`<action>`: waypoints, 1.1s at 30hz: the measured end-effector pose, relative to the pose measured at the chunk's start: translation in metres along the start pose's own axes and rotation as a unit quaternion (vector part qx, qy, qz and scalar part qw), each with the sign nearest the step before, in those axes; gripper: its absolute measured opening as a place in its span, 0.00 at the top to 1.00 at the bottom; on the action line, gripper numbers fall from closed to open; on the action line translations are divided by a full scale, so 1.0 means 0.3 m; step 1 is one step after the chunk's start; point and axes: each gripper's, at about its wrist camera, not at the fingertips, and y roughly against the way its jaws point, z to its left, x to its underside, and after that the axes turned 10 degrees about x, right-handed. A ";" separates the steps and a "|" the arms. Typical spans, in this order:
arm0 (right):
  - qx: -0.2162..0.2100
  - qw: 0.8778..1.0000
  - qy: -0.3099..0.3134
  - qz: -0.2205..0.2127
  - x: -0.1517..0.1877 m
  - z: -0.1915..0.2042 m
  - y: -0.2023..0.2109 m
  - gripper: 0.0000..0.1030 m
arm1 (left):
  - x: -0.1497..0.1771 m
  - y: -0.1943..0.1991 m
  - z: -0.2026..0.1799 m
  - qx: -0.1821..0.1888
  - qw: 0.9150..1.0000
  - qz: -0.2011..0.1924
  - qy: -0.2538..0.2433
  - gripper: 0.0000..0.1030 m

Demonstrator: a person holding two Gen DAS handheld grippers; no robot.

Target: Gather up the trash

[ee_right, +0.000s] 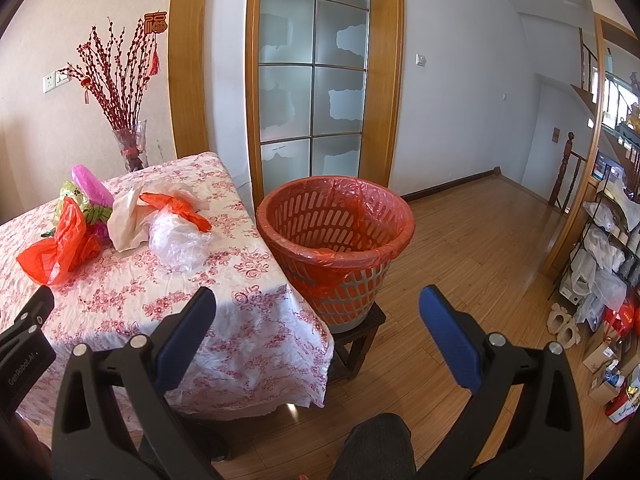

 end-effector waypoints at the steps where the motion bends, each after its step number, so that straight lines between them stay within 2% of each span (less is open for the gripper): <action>1: 0.000 1.000 0.000 0.000 0.000 0.000 0.000 0.04 | 0.000 0.000 0.000 0.000 1.000 0.000 0.000 0.02; 13: 0.003 1.000 0.001 0.007 0.001 0.002 -0.025 0.04 | 0.014 -0.030 -0.018 -0.002 1.000 0.006 0.004 0.02; 20: -0.016 1.000 0.012 0.012 -0.001 0.043 -0.072 0.04 | 0.016 -0.078 0.038 -0.004 1.000 0.016 0.022 0.02; 28: -0.089 0.996 0.025 0.019 -0.049 0.172 -0.162 0.04 | -0.010 -0.161 0.149 0.007 0.998 0.032 0.056 0.02; 33: -0.147 0.988 0.028 0.035 -0.098 0.274 -0.239 0.04 | -0.048 -0.212 0.228 -0.011 0.997 0.026 0.071 0.02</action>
